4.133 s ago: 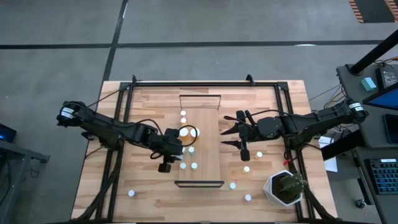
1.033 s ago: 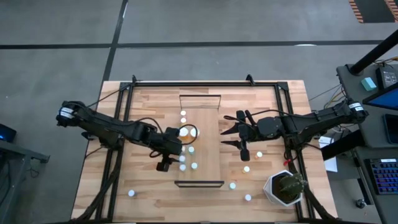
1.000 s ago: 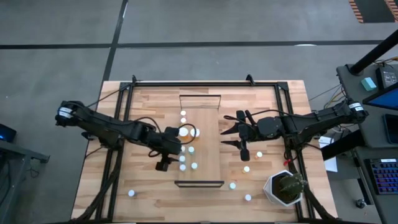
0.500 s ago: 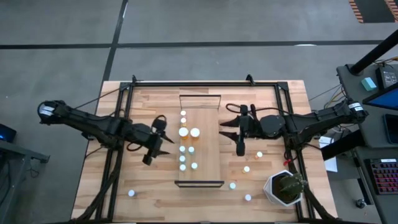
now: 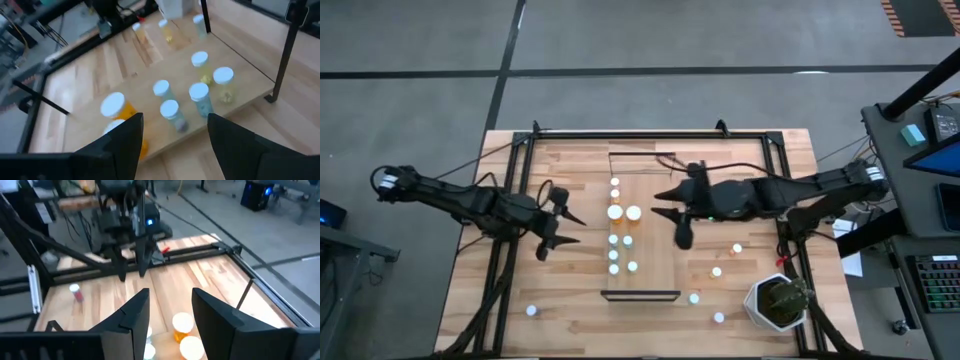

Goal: Pick and place medicine bottles onto shelf by color
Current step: Put the yellow pill bottle aligned with the other yellow pill bottles on the shelf

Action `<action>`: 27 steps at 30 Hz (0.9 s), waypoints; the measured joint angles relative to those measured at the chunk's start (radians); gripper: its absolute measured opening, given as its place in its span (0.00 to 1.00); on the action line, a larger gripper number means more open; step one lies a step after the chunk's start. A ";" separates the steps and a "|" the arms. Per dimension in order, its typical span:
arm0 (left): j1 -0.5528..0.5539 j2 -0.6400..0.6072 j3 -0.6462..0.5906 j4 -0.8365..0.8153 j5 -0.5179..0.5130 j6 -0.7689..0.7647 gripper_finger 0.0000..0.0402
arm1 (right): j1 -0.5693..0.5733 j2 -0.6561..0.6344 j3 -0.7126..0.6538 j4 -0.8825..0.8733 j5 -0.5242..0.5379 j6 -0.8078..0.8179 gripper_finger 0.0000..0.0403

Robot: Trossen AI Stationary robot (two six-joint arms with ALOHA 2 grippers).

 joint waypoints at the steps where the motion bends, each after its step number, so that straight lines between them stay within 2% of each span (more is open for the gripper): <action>1: 0.000 -0.013 -0.007 0.004 0.000 0.010 0.51 | -0.002 0.030 0.041 -0.035 -0.001 0.000 0.34; 6: 0.000 -0.067 -0.046 0.019 -0.001 0.046 0.51 | -0.026 0.190 0.257 -0.187 -0.006 0.031 0.33; 12: 0.000 -0.124 -0.101 0.167 -0.016 0.098 0.51 | -0.058 0.384 0.533 -0.379 -0.049 0.056 0.28; 14: 0.000 -0.130 -0.136 0.234 -0.016 0.132 0.51 | -0.070 0.445 0.628 -0.449 -0.059 0.099 0.27; 17: 0.000 -0.138 -0.178 0.300 -0.019 0.176 0.51 | -0.097 0.528 0.771 -0.563 -0.070 0.248 0.27; 23: 0.001 -0.131 -0.247 0.503 -0.083 0.233 0.51 | -0.142 0.669 0.987 -0.734 -0.223 0.481 0.34; 27: 0.001 -0.114 -0.286 0.608 -0.071 0.247 0.51 | -0.151 0.714 0.991 -0.716 -0.315 0.505 0.38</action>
